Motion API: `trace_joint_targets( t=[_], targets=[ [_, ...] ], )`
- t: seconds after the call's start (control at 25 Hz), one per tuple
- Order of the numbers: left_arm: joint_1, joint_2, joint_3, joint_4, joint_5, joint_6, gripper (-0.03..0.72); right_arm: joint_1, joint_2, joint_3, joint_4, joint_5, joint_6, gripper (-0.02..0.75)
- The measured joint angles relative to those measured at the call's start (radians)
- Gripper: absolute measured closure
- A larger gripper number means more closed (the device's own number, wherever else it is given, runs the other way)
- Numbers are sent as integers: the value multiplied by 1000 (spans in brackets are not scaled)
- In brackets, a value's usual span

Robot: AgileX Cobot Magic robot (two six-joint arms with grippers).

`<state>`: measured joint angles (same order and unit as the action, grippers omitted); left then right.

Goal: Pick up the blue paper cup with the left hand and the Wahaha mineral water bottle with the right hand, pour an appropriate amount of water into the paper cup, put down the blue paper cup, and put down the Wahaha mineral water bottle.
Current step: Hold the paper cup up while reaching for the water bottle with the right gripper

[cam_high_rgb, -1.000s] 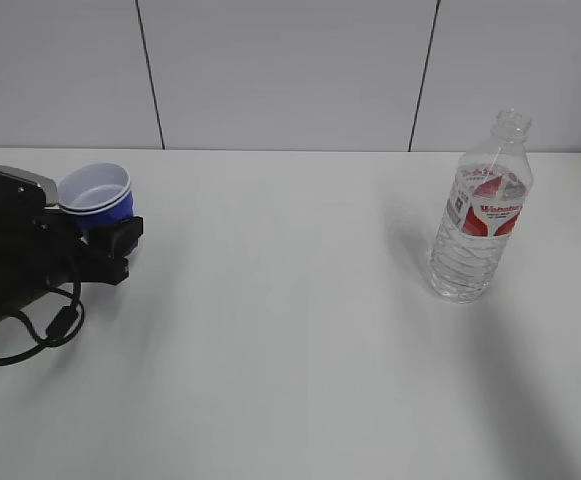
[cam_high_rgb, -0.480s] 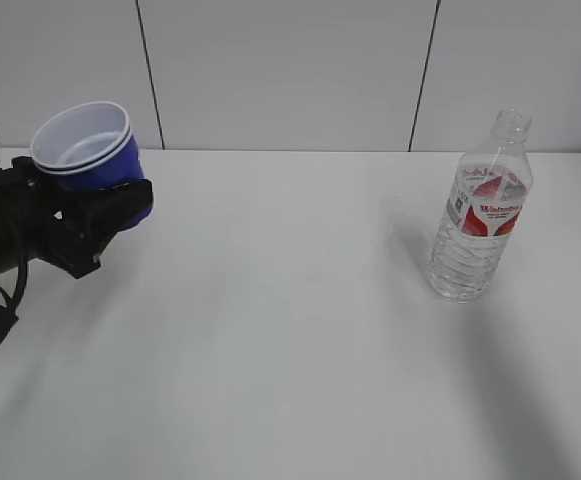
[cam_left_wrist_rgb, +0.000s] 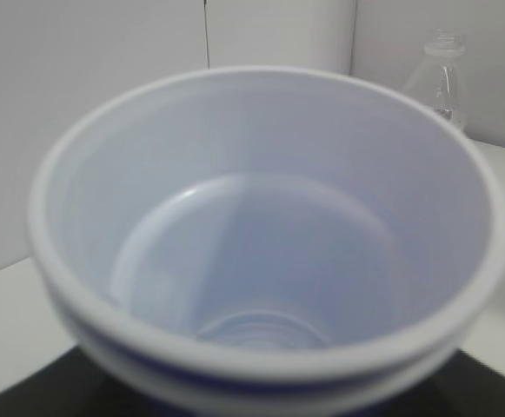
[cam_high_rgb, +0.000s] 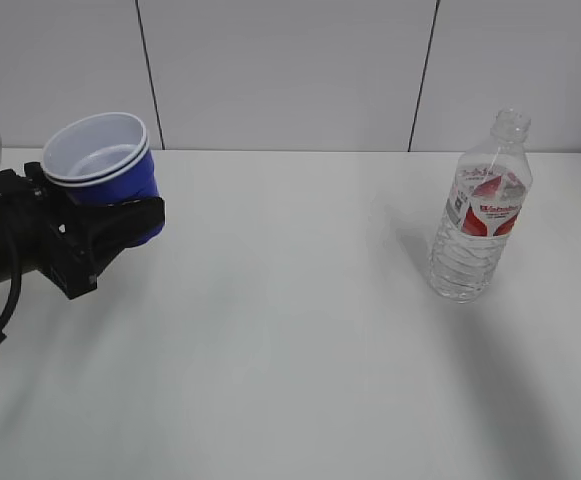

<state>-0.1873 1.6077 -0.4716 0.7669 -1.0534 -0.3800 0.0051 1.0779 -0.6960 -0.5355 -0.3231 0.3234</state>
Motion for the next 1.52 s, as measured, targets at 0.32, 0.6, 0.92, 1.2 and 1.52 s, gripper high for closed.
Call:
trace_joint_targets(
  t=[0.32, 0.6, 0.92, 1.2, 1.52],
  targets=[
    [0, 0, 0, 0, 30, 0, 241, 0, 151, 6, 0, -42, 172, 170],
    [0, 0, 0, 0, 34, 0, 241, 0, 176, 93, 0, -183, 167, 170],
    [0, 0, 0, 0, 36, 0, 241, 0, 176, 239, 152, -256, -24, 170],
    [0, 0, 0, -4, 36, 0, 241, 0, 225, 334, 268, -368, -162, 170],
    [0, 0, 0, -5, 36, 0, 241, 0, 364, 409, 268, -603, -216, 170]
  ],
)
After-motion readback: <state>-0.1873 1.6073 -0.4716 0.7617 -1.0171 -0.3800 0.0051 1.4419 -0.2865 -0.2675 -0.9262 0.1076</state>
